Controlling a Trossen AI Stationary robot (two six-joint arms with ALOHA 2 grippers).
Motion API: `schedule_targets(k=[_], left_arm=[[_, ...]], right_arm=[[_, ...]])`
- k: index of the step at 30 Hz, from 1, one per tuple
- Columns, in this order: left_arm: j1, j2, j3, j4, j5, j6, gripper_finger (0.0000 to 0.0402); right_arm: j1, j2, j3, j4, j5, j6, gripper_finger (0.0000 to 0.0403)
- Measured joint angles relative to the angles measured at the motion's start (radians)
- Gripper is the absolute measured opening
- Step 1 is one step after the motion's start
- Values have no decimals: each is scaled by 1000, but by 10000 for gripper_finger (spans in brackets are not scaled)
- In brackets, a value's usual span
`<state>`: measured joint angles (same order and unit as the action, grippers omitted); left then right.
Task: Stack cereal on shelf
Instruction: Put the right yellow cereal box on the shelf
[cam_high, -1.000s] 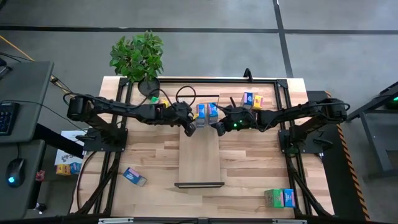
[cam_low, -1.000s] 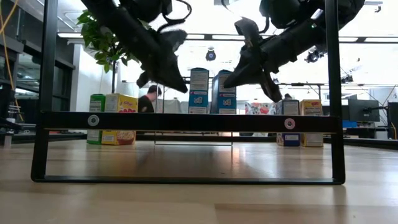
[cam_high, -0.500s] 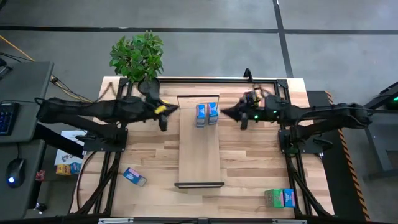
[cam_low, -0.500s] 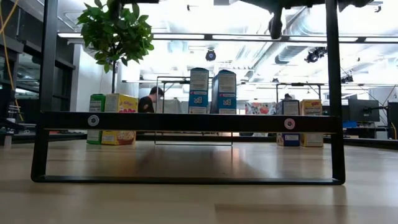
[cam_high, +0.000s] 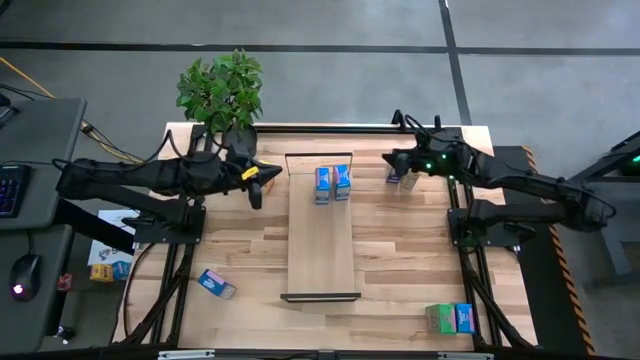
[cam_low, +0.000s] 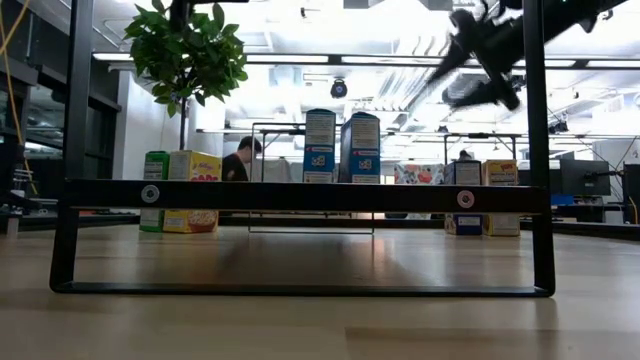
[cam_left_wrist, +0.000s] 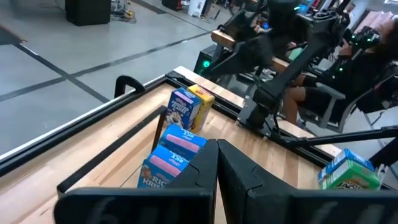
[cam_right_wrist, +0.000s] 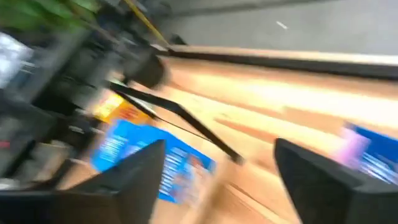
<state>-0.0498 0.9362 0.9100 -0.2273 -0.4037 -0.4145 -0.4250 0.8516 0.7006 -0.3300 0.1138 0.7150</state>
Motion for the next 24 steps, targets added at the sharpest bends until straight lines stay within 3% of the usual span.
schedule_targets(k=[3,5,10,13,17,24], left_arm=[[0,5,0,-5,2,0,0],[0,6,0,-2,2,-1,0],[0,8,0,-1,1,-1,0],[1,8,0,-2,1,-1,0],[1,8,0,-2,1,-1,0],[1,8,0,-1,1,-1,0]], right_arm=[[-60,-3,0,-176,41,64,346],[-89,4,-1,-281,73,128,359],[-132,6,10,-363,70,191,364],[-136,26,83,-463,151,182,365],[-138,128,195,-664,250,177,365],[-138,314,263,-674,255,166,365]])
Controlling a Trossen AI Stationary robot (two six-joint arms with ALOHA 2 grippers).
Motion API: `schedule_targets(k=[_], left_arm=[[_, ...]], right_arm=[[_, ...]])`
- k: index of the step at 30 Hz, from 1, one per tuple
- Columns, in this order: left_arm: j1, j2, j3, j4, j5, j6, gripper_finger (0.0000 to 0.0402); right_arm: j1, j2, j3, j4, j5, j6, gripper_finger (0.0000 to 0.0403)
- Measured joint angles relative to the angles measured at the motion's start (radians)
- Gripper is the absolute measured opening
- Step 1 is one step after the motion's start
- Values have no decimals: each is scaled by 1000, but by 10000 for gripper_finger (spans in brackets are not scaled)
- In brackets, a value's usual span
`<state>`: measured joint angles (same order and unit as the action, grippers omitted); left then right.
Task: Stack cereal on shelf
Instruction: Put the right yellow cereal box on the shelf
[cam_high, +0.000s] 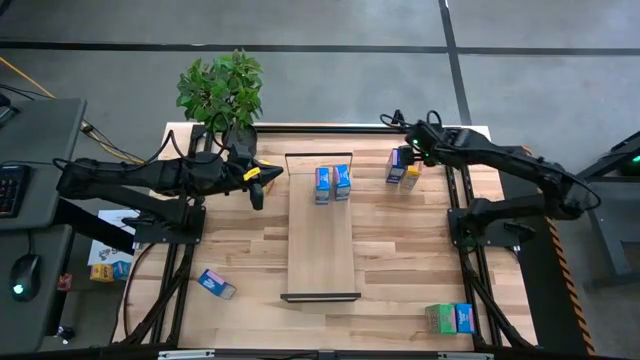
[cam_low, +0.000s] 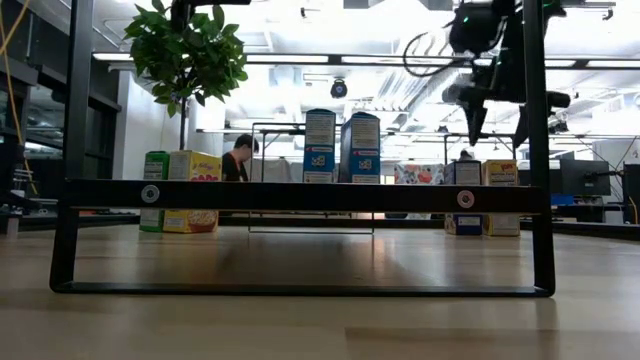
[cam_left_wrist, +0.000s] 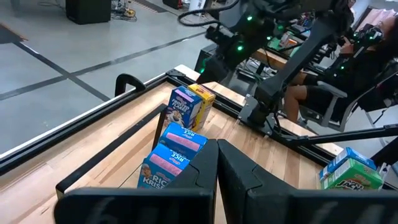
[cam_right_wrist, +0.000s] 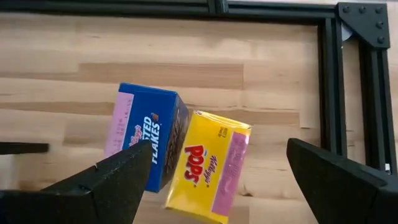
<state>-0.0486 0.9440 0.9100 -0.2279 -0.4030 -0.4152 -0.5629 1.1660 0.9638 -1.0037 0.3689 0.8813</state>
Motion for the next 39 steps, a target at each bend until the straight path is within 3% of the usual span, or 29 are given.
schedule_targets(k=[7,16,39], left_arm=[[0,0,0,0,-1,0,0],[0,0,0,0,-1,0,0],[0,0,0,0,-1,18,0]], right_arm=[[0,97,-3,-11,51,86,365],[0,111,-4,-40,103,239,365],[0,151,-5,-40,40,264,356]])
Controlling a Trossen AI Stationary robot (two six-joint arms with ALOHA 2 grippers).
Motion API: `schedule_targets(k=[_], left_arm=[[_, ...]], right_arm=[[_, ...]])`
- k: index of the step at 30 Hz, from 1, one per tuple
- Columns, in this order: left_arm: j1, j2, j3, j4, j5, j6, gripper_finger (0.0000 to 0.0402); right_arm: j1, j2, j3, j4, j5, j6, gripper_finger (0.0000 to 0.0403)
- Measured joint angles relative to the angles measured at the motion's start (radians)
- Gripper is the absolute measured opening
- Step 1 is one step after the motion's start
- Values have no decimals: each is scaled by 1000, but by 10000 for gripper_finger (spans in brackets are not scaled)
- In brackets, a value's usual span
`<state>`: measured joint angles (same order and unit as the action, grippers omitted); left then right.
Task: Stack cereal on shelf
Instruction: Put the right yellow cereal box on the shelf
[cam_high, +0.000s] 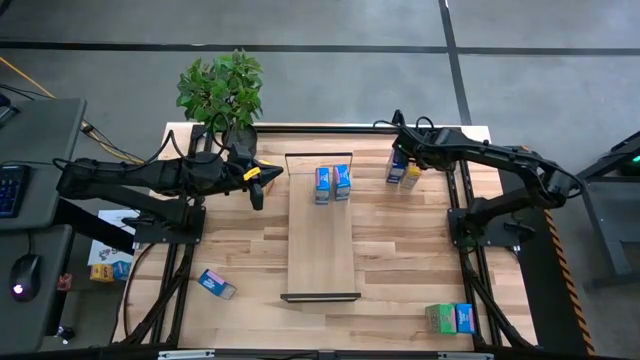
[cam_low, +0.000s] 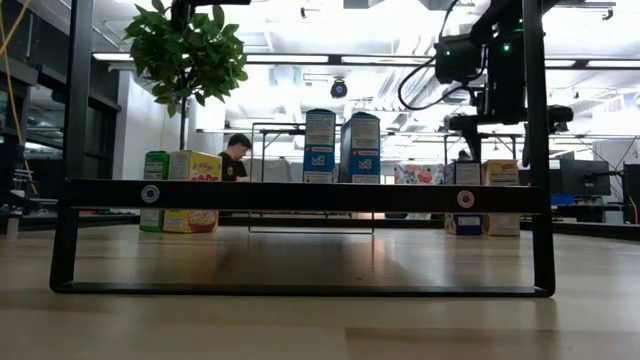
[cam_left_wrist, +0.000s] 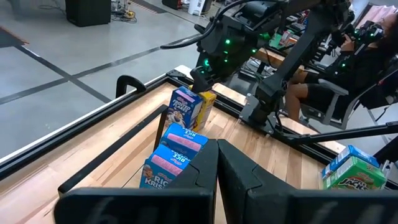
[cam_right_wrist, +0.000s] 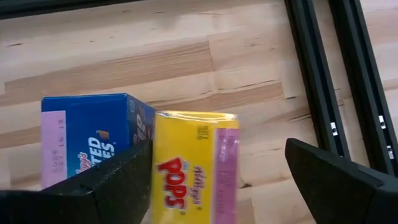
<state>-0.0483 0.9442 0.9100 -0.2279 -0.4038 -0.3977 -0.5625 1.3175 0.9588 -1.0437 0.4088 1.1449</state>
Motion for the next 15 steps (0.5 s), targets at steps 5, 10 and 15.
schedule_targets(k=[5,10,15], left_arm=[[0,0,0,0,0,-1,0],[0,0,0,0,0,-1,0],[0,0,0,0,0,-9,0]], right_arm=[[-7,29,0,-5,-42,-2,321],[-7,72,0,7,-75,-25,284],[-7,83,0,8,-79,-38,249]])
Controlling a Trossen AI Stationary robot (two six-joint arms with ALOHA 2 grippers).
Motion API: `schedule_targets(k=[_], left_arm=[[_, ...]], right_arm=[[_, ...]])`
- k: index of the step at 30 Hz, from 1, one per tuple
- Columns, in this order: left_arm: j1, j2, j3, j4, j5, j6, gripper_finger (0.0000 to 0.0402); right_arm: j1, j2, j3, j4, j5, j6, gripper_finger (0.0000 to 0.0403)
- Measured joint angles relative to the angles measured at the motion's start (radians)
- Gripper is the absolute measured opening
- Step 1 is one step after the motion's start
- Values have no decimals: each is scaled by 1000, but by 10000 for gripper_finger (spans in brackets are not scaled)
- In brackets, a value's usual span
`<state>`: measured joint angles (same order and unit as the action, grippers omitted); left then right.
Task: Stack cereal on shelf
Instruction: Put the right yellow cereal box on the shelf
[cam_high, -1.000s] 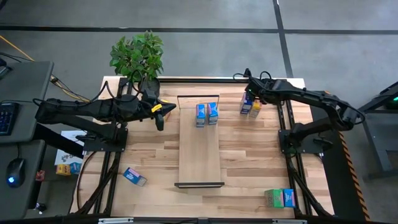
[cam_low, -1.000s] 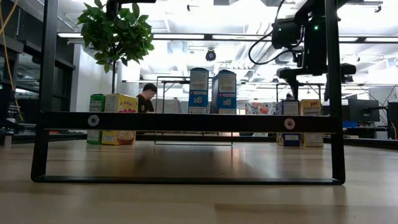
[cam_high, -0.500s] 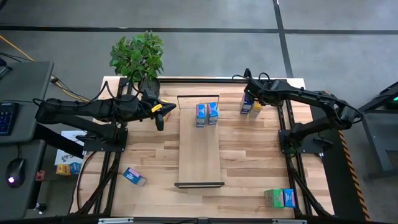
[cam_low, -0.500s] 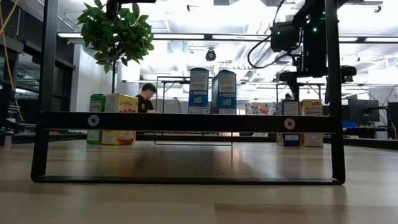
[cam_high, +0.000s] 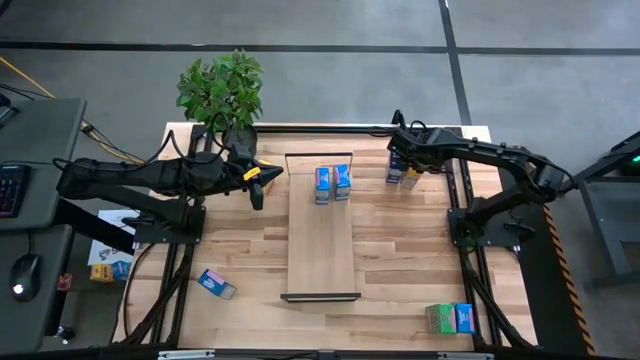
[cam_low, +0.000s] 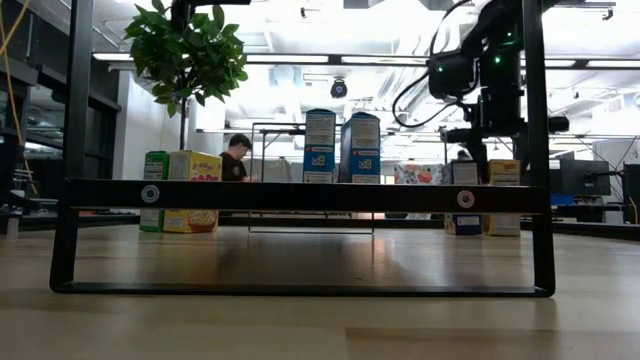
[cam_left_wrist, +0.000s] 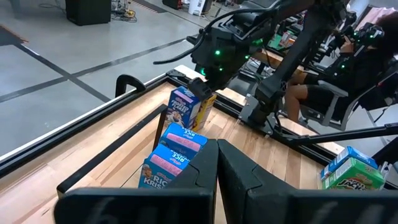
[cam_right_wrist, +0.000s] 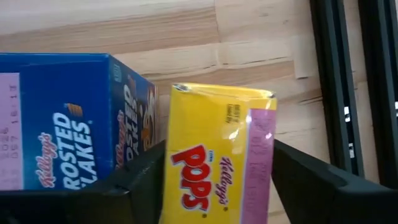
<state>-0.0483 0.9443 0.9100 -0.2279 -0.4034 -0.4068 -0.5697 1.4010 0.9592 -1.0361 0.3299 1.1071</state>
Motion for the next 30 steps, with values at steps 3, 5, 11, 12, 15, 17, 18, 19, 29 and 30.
schedule_targets(k=[3,5,11,12,15,17,18,19,29,30], left_arm=[[0,0,0,0,0,0,0],[0,0,0,0,0,-1,0],[0,0,0,0,0,-1,0],[0,0,0,0,0,-1,0],[0,0,0,0,0,-1,0],[0,0,0,0,0,-1,0],[0,0,0,0,0,-2,0],[0,0,0,0,0,-2,0],[0,0,0,0,0,-11,0],[0,0,0,0,0,-11,0]], right_arm=[[0,-1,0,-2,2,-14,224],[0,-1,0,-8,2,-16,204],[0,-6,22,-57,0,-115,155],[0,-12,32,-76,3,-136,150],[-6,-45,89,-173,38,-200,144],[-13,-74,149,-258,76,-235,144],[-14,-89,184,-297,92,-257,145],[-14,-105,222,-329,104,-279,146],[141,-235,505,-383,-305,-414,149],[185,-239,506,-377,-367,-397,149]])
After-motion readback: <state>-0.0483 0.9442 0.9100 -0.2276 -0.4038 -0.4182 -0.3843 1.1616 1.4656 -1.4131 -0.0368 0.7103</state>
